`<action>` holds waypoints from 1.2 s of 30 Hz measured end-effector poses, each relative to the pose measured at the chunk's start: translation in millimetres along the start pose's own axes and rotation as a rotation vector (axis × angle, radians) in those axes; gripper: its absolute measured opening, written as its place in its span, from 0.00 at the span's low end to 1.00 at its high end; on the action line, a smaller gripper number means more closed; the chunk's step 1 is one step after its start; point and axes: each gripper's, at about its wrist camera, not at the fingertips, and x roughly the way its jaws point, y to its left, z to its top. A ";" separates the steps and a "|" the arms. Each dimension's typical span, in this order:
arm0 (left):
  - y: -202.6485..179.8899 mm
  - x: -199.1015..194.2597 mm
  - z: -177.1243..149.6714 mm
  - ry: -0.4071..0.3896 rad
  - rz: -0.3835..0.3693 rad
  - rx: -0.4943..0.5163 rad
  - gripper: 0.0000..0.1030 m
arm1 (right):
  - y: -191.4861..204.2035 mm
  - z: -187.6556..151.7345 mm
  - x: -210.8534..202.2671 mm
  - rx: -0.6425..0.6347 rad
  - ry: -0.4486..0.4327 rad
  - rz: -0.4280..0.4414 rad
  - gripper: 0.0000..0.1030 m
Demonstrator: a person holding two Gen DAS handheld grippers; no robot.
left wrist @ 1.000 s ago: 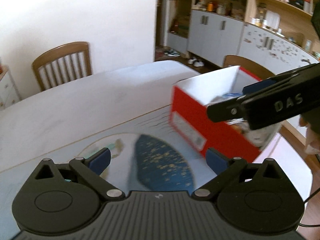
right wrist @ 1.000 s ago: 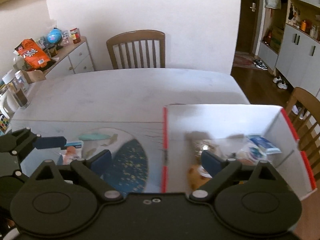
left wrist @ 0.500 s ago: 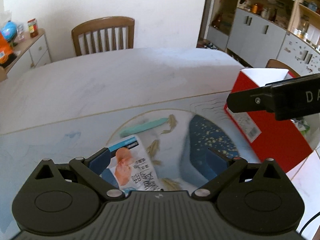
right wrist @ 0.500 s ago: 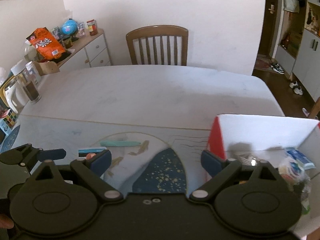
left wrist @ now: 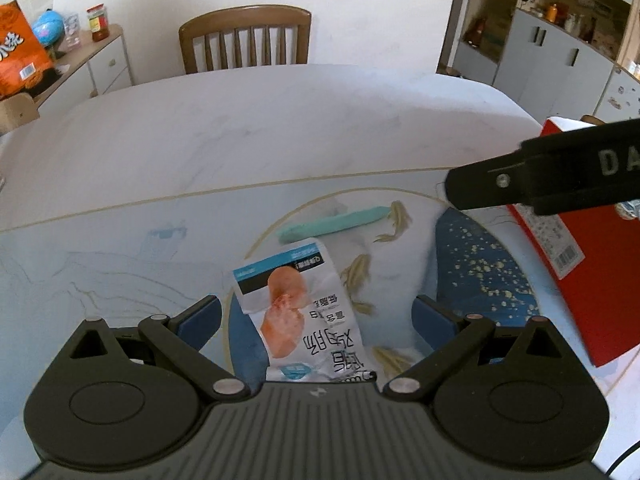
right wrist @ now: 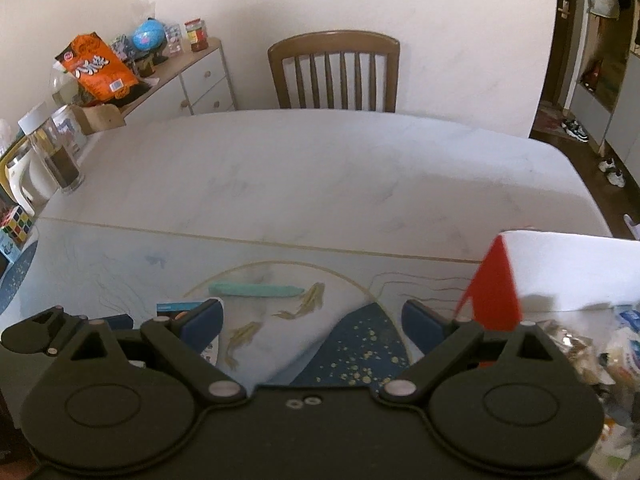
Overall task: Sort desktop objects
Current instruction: 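Withdraw both grippers from the shoebox back over the table, then grasp the sausage packet with left while right grasps the teal stick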
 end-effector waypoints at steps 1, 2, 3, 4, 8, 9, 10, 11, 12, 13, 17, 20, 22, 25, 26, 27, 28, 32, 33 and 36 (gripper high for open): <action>0.9 1.3 -0.6 0.001 -0.001 -0.006 0.99 | 1.7 0.3 3.6 -0.003 0.005 0.001 0.94; 2.2 2.6 -1.4 0.001 -0.009 -0.016 0.99 | 4.0 1.6 7.9 -0.007 0.010 0.001 0.94; 3.5 3.9 -2.2 0.002 -0.020 -0.028 0.99 | 5.2 1.6 10.4 -0.009 0.013 0.002 0.94; 4.2 5.7 -2.9 0.005 -0.026 -0.035 0.99 | 7.4 1.8 14.4 -0.013 0.018 0.003 0.94; 3.4 12.4 -6.5 0.007 -0.027 -0.029 0.98 | 14.0 4.7 29.3 -0.023 0.037 0.006 0.93; 3.1 13.6 -7.0 0.006 -0.024 -0.026 0.98 | 15.3 5.0 32.0 -0.026 0.041 0.007 0.93; 2.5 15.0 -7.4 0.007 -0.021 -0.021 0.98 | 16.9 5.4 35.0 -0.029 0.044 0.007 0.93; 2.3 16.8 -7.9 0.007 -0.014 -0.016 0.98 | 18.2 5.9 37.6 -0.033 0.046 0.007 0.93; 2.2 18.4 -8.2 0.008 -0.010 -0.014 0.98 | 19.2 6.0 40.0 -0.036 0.047 0.005 0.93; 2.4 20.2 -8.5 0.011 -0.005 -0.013 0.96 | 20.1 6.1 42.2 -0.037 0.048 0.004 0.93; 3.1 25.3 -10.1 0.010 0.015 0.001 0.87 | 21.6 8.2 49.6 -0.040 0.057 0.006 0.92; 3.3 25.2 -10.8 -0.003 0.011 0.003 0.84 | 22.7 9.4 55.7 -0.043 0.067 0.005 0.92; 4.4 24.1 -11.3 -0.017 0.023 0.007 0.76 | 24.2 10.3 59.6 -0.045 0.071 0.009 0.92; 5.6 23.6 -12.2 -0.029 0.037 0.025 0.69 | 28.6 11.3 66.5 -0.048 0.081 0.012 0.92; 6.0 23.3 -12.9 -0.033 0.041 0.033 0.67 | 30.7 11.4 69.0 -0.049 0.084 0.014 0.92; 6.9 23.0 -13.3 -0.036 0.042 0.038 0.67 | 33.0 11.9 71.9 -0.051 0.085 0.017 0.92; 8.3 22.7 -13.9 -0.039 0.040 0.039 0.67 | 34.3 11.8 73.9 -0.052 0.086 0.018 0.92; 19.8 20.2 -16.4 -0.049 0.050 0.032 0.67 | 39.9 12.9 85.1 -0.048 0.092 0.012 0.92; 23.7 19.2 -17.3 -0.052 0.053 0.027 0.67 | 40.5 12.9 87.8 -0.044 0.094 0.009 0.92; 36.5 16.0 -19.3 -0.060 0.068 0.012 0.67 | 43.5 12.8 96.0 -0.041 0.098 0.004 0.92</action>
